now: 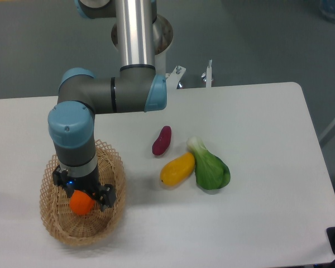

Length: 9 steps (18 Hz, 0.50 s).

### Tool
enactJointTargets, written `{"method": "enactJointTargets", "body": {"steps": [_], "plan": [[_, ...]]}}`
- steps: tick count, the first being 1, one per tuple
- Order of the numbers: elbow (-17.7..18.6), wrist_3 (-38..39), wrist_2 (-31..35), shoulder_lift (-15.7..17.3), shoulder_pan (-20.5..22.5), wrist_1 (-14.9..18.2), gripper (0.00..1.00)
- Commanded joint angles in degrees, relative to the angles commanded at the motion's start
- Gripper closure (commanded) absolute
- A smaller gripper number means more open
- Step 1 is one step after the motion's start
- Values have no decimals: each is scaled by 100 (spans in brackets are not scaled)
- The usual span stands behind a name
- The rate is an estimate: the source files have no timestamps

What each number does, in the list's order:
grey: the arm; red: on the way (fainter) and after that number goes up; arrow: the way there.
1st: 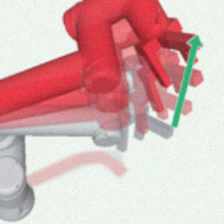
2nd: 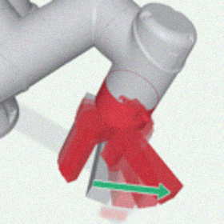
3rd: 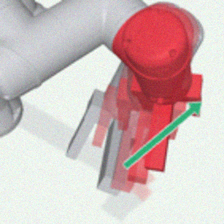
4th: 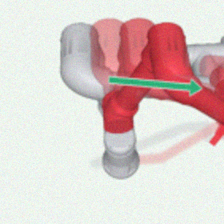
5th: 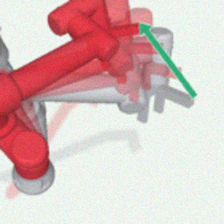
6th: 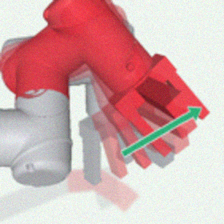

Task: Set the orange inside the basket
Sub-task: 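Open the gripper to release the orange in the basket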

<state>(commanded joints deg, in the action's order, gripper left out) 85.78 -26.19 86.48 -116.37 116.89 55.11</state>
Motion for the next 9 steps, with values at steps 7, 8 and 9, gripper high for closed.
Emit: {"method": "enactJointTargets", "body": {"steps": [7, 8, 9], "plan": [[-9, -561, 71, 378, 202, 35, 0], [-26, -615, 71, 378, 202, 44, 0], [-44, -624, 71, 395, 202, 53, 0]]}}
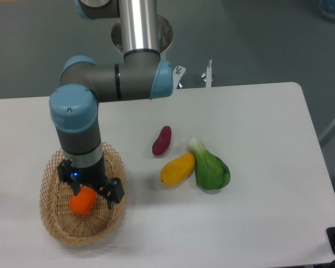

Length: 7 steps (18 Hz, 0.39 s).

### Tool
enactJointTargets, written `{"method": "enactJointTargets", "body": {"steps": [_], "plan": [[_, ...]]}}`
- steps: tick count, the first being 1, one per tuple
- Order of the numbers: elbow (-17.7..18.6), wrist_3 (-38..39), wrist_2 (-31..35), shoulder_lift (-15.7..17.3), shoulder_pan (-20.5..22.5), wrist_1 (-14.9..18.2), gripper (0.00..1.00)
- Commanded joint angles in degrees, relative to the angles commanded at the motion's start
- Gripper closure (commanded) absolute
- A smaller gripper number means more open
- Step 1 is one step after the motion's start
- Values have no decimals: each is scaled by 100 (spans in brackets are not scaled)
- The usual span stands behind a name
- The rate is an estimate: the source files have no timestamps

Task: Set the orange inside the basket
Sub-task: 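Open the gripper to release the orange in the basket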

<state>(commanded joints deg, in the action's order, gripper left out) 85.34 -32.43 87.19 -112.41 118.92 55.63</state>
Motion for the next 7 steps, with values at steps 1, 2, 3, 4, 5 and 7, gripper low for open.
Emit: {"method": "enactJointTargets", "body": {"steps": [1, 2, 3, 4, 5, 7], "plan": [[0, -9, 0, 18, 0, 9, 0], [0, -9, 0, 26, 0, 0, 0], [0, -9, 0, 27, 0, -9, 0], [0, -9, 0, 27, 0, -9, 0], [0, -9, 0, 27, 0, -9, 0], [-9, -9, 0, 27, 0, -17, 0]]}}
